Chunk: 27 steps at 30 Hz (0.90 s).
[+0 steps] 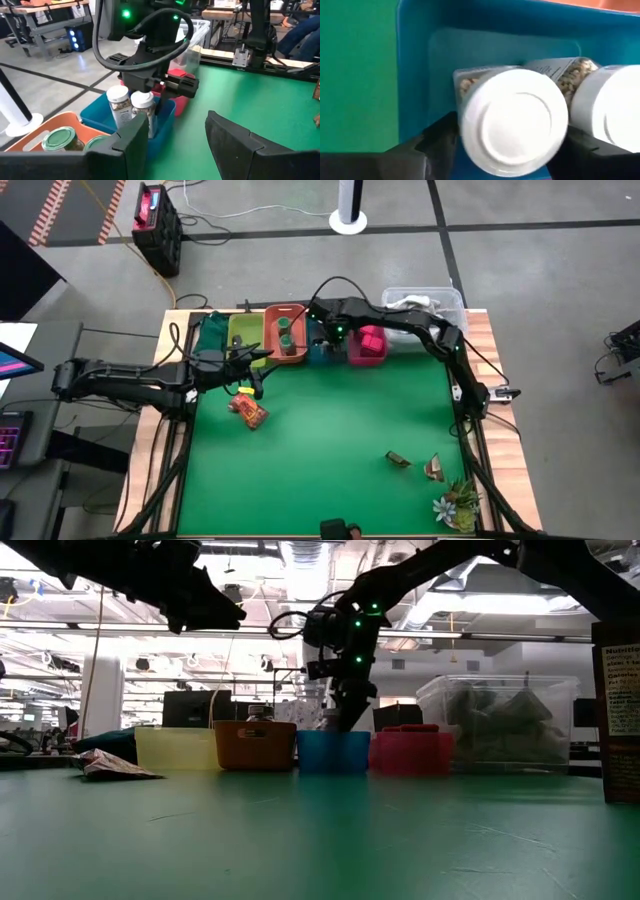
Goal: Sort spices by type
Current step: Put the white spice bottle into the blue bin, then put the top left orange spice pack into the yellow bin
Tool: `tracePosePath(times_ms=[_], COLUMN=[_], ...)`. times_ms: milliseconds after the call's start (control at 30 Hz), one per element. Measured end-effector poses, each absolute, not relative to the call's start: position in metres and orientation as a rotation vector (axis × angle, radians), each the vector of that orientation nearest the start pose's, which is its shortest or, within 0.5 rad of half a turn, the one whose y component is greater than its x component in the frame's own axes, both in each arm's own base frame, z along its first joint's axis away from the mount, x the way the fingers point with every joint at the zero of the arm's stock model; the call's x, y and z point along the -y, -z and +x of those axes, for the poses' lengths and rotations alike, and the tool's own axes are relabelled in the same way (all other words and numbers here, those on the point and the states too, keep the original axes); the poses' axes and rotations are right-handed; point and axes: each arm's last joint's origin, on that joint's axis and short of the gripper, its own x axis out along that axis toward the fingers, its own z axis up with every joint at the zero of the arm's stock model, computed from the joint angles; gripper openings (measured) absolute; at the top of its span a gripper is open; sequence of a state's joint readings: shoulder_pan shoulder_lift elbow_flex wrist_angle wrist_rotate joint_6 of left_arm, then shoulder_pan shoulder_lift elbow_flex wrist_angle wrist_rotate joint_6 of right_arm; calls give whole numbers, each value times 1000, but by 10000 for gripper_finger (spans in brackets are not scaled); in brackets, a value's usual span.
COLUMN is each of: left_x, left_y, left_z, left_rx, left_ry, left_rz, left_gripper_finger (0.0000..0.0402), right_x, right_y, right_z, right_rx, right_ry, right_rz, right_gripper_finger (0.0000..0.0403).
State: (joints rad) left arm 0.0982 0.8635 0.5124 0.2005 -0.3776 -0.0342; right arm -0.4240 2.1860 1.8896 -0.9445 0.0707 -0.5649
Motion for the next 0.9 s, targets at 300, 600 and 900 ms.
tracePosePath(times_ms=[300, 600, 900], left_x=[-30, -26, -4], left_y=[-262, -254, -253], left_z=[191, 190, 185], left_rx=[-146, -244, -479], left_ry=[-480, -437, -316], left_rz=[-1, 63, 67], left_gripper_finger=[185, 185, 185], right_x=[180, 152, 71], right_y=[-253, -320, -321], right_z=[408, 380, 358], right_rx=[-1286, -1172, -936], right_ry=[83, 134, 60], right_rz=[-256, -249, -327], right_gripper_finger=[303, 301, 299])
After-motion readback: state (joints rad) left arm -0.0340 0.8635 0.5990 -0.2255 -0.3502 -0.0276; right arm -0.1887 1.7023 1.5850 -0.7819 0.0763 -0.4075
